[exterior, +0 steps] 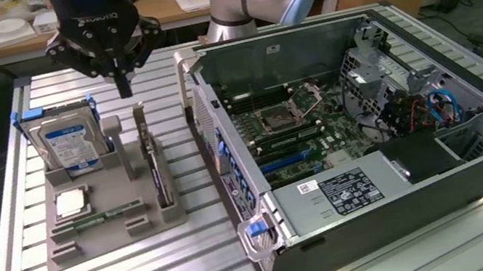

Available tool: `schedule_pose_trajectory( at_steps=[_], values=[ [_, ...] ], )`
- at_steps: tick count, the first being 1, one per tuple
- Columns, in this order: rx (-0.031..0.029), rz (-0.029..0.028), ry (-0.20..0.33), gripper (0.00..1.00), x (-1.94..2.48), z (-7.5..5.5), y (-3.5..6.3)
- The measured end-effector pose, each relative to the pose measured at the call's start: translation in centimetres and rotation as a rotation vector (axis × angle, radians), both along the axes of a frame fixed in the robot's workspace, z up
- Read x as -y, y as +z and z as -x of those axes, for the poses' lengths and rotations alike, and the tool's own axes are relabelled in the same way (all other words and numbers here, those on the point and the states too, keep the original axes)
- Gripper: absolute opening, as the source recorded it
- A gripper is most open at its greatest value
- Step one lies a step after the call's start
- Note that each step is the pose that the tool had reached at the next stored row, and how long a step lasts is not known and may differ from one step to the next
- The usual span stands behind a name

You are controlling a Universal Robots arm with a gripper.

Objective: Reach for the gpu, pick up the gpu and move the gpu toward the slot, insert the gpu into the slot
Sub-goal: 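Reach for the gpu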

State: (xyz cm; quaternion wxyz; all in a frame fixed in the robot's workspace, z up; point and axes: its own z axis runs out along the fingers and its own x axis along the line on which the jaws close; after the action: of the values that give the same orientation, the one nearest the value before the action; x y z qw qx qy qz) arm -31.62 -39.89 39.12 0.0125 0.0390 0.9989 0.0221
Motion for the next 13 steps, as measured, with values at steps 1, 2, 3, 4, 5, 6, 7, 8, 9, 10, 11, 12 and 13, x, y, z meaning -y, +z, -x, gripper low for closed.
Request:
schedule_pose_trajectory(
  at_steps=[1, 2, 3, 4, 5, 6, 7, 8, 9, 10, 11, 12, 13],
  values=[
    [0.0, 0.0, 0.0, 0.1, 0.0, 0.24, 0.0],
    [-0.0001, 0.0001, 0.0, 0.1, 0.0, 0.41, 0.0],
    [0.0, 0.0, 0.0, 0.1, 0.0, 0.45, -0.01],
    [0.0, 0.0, 0.0, 0.1, 0.0, 0.45, -0.01],
    [0.0, 0.0, 0.0, 0.1, 0.0, 0.45, 0.0],
    [-0.0001, 0.0, 0.0, 0.1, 0.0, 0.45, 0.0],
    [0.0, 0.0, 0.0, 0.1, 0.0, 0.45, 0.0],
    [0.0, 0.0, 0.0, 0.1, 0.0, 0.46, 0.0],
    [-0.0001, 0.0001, 0.0, 0.1, 0.0, 0.46, 0.0],
    [0.0, 0.0, 0.0, 0.11, 0.0, 0.46, 0.0],
    [0.0, 0.0, 0.0, 0.16, 0.0, 0.46, 0.0],
    [-0.0001, 0.0, 0.0, 0.16, 0.0, 0.46, 0.0],
    [0.0, 0.0, 0.0, 0.23, 0.0, 0.46, 0.0]
  ],
)
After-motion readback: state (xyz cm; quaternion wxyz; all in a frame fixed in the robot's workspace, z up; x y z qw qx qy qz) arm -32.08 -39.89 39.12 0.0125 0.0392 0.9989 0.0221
